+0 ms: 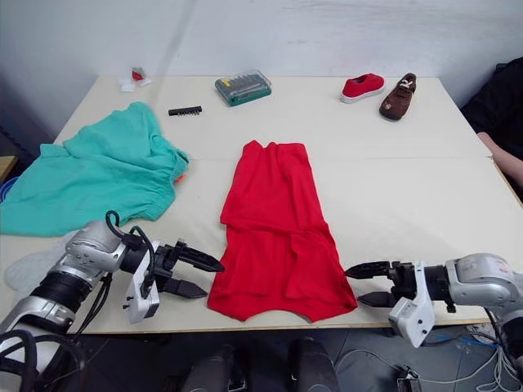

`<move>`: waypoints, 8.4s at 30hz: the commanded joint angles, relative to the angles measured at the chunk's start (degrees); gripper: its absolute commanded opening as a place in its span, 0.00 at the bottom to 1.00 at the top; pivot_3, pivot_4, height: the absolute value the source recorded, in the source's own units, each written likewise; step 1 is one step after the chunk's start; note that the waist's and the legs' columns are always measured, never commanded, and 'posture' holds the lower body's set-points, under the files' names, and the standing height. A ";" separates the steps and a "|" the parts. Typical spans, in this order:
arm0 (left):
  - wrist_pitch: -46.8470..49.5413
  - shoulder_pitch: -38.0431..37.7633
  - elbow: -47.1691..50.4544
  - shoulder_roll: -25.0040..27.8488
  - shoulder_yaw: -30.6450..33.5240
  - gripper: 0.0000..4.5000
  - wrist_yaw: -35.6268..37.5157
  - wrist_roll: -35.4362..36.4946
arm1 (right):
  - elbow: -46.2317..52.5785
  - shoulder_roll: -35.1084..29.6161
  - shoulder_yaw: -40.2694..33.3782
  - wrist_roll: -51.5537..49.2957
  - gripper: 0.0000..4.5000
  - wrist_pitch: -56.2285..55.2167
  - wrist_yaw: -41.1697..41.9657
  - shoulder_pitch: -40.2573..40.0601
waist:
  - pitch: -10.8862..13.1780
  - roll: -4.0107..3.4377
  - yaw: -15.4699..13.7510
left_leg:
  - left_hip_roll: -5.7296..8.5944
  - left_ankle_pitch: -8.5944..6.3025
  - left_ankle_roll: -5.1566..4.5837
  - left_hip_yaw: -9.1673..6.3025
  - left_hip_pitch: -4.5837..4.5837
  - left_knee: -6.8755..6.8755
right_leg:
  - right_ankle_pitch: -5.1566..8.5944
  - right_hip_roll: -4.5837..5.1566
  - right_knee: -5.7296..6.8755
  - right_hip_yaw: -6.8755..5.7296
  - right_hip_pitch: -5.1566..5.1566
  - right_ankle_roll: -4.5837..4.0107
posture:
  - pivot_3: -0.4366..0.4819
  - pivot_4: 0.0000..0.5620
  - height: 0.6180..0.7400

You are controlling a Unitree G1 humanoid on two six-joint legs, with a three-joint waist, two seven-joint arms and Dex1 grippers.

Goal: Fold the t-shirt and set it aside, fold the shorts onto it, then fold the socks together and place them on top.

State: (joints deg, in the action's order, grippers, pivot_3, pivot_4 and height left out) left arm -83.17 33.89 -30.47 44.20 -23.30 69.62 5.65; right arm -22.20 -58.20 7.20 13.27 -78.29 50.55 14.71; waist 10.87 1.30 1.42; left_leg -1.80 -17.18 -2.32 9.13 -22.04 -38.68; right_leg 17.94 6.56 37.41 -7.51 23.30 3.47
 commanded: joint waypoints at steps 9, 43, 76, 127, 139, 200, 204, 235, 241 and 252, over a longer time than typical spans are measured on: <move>-1.87 2.16 -9.25 -1.54 -4.88 0.36 -9.27 -10.88 | 8.30 0.32 5.56 -0.42 0.63 9.44 -3.96 -1.83 | -0.07 -0.13 -0.49 | 0.07 -0.24 -0.24 -0.11 0.77 0.43 | 0.00 0.09 -0.40 -0.07 -0.85 0.01 | 0.48 0.27 1.00; 64.55 -36.12 44.21 24.65 12.23 0.00 3.86 24.13 | 58.93 -3.93 -19.61 -37.07 0.00 59.03 6.57 -47.73 | -0.37 -0.74 -1.69 | 0.07 -0.76 -0.09 -0.23 0.67 0.80 | 0.12 0.04 -1.00 -0.04 -0.88 0.16 | 0.48 0.27 1.00; 102.74 27.21 -23.00 -21.49 21.38 0.00 -25.94 12.14 | -17.42 23.96 -0.88 -35.67 0.00 115.00 -7.31 43.00 | 0.04 -0.14 -1.12 | 0.26 -0.05 -0.24 -0.08 -1.44 -0.04 | -0.06 -0.05 -0.01 -0.23 1.01 0.38 | 0.48 0.27 1.00; 69.94 0.03 14.59 -6.75 8.06 0.58 -11.26 -12.54 | 17.04 15.10 7.77 3.99 0.57 58.53 -4.80 9.04 | 0.02 -0.12 0.13 | 0.00 0.11 -0.12 0.28 -0.84 -0.35 | -0.28 -0.02 0.18 0.22 0.85 0.06 | 0.48 0.27 1.00; 67.00 -0.60 12.20 -5.84 7.84 0.00 -8.86 -11.79 | 17.75 12.09 6.25 1.39 0.00 56.49 -2.51 6.85 | 0.01 -0.13 0.06 | -0.01 0.02 -0.12 0.13 -0.37 -0.23 | -0.27 0.00 0.01 0.13 0.33 0.06 | 0.48 0.27 1.00; 105.28 -5.26 24.41 -7.72 4.02 0.01 -2.22 7.85 | 30.80 16.29 3.60 -25.10 0.00 102.97 -10.80 2.21 | -0.03 -0.06 -1.31 | 0.10 0.09 0.02 -0.27 -0.24 0.46 | -0.09 -0.02 -0.48 -0.09 0.06 -0.01 | 0.48 0.27 1.00; 103.58 -6.27 24.13 -7.95 4.87 0.01 -2.93 7.83 | 22.81 17.36 -3.34 -26.01 0.00 102.54 -14.13 6.13 | -0.04 -0.06 -1.26 | 0.11 0.11 0.01 -0.27 -0.21 0.46 | -0.16 0.01 -0.44 -0.07 0.05 -0.01 | 0.48 0.27 1.00; 101.40 14.34 -7.84 -15.34 17.85 0.01 -18.13 6.49 | 47.28 9.82 5.54 -24.87 0.00 101.41 0.20 -13.19 | -0.10 0.03 -1.48 | 0.11 0.15 0.04 -0.40 -0.30 0.52 | -0.15 -0.02 -0.53 -0.21 0.07 -0.01 | 0.48 0.27 1.00; 102.37 15.65 -6.13 -12.61 21.80 0.01 -10.18 9.96 | 49.98 12.20 0.03 -28.85 0.00 101.76 -1.01 -16.29 | -0.08 0.07 -1.52 | 0.11 0.13 0.05 -0.40 -0.31 0.54 | -0.15 -0.02 -0.55 -0.24 0.07 -0.01 | 0.48 0.27 1.00; 118.92 5.55 30.15 -9.20 18.95 0.00 2.00 22.01 | 56.21 15.22 -26.89 -62.84 0.08 134.88 -12.17 -15.87 | -0.02 0.09 -1.41 | 0.11 0.14 0.07 -0.53 -0.39 0.51 | -0.14 -0.01 -0.58 -0.23 0.07 -0.02 | 0.48 0.27 1.00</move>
State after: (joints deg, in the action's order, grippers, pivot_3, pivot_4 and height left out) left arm 35.10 39.79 -4.63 34.35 -3.67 70.22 25.90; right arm 33.03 -42.03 -15.67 -43.62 51.55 39.35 -0.89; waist 10.85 1.39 0.01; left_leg -1.69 -17.05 -2.25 8.60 -22.41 -38.14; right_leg 17.80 6.55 36.83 -7.73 23.37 3.45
